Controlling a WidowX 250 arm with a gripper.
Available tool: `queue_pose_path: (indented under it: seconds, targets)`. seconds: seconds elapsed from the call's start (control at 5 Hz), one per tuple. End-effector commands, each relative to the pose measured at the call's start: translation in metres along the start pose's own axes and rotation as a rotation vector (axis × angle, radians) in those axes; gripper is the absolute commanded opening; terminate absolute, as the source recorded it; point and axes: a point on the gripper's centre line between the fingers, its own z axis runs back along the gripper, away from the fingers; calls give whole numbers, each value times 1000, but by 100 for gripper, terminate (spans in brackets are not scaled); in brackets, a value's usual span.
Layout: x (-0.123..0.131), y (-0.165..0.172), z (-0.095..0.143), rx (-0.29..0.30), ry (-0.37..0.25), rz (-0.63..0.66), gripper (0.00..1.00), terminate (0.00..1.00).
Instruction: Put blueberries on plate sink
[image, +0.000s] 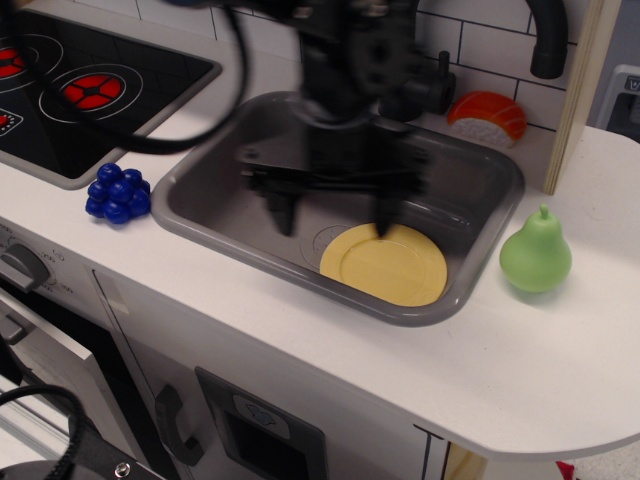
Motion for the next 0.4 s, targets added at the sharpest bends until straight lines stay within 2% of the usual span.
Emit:
queue_pose_path:
  seconds: [0.0,0.2]
  targets:
    - [35,50,12,-16,-81,0,100,0]
    - [52,77,19,52,-114,30,100,0]
